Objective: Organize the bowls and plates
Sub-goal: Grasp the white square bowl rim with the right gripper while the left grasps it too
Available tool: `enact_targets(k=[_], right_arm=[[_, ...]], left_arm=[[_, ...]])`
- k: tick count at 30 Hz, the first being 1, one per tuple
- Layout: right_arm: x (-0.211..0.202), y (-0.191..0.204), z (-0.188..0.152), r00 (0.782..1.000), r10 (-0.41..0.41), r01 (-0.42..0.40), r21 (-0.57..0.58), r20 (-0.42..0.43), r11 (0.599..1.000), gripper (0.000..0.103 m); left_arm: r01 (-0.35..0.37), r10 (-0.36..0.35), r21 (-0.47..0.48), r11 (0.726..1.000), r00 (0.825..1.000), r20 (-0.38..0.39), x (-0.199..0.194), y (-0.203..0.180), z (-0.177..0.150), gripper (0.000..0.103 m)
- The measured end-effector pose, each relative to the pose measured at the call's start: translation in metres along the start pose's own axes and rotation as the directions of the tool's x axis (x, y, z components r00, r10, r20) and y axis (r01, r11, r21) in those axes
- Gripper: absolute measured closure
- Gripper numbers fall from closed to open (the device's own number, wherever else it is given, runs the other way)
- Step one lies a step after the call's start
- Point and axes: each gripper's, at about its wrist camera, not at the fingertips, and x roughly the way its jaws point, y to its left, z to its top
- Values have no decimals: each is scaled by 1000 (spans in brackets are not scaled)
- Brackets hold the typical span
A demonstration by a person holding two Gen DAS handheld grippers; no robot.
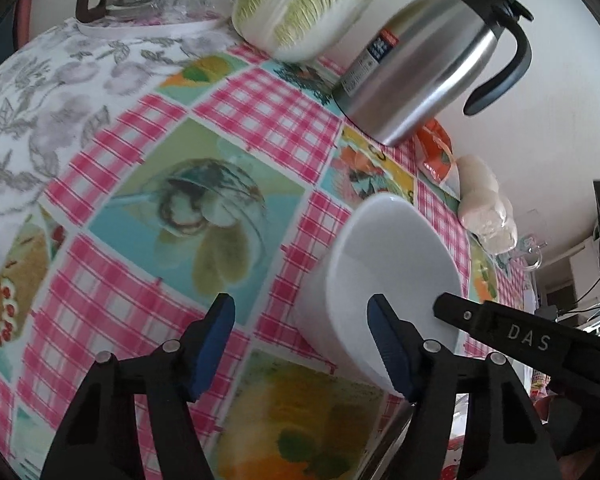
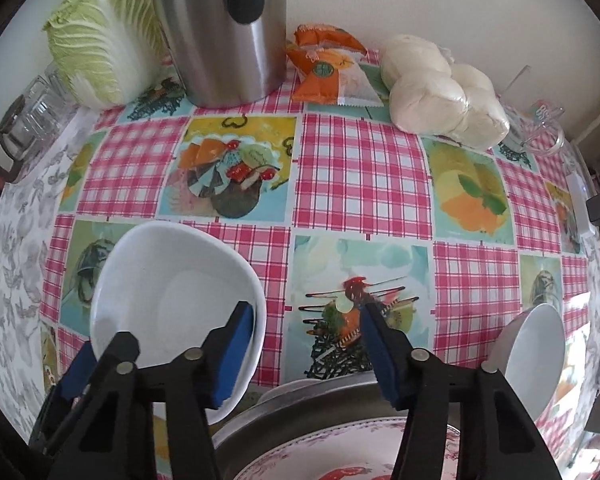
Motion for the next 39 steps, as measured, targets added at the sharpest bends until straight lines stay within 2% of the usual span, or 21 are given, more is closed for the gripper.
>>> enact_targets(k=[3,6,21,29,31,34,39], right_arm=[[6,3,0,1000,8,-8,-8,-19,1000,54],[9,7,1,1000,11,-11,-29,-28,1000,61],[26,23,6,995,33,-42,-81,-99,996,89],[25,29,2,994,35,-46,-105,-106,993,89],[24,33,0,993,37,-50,-112,-110,992,89],[24,40,-2,993,35,-49,-127,-112,991,89],[22,46,-7,994,27,-41,-130,-108,991,89]], left_arm=[[-4,4,5,1000,1000,-6,4,-2,-1,43],[17,-17,-13,1000,1000,-4,7,0,-1,45],[36,-35,-76,996,999,9,10,10,-1,46],[-24,25,-91,996,1000,10,2,16,1,47],[-38,39,-90,995,999,12,-1,18,2,49],[-31,33,-99,995,999,14,-4,21,3,55],[-26,28,-113,993,1000,12,-3,25,3,56]])
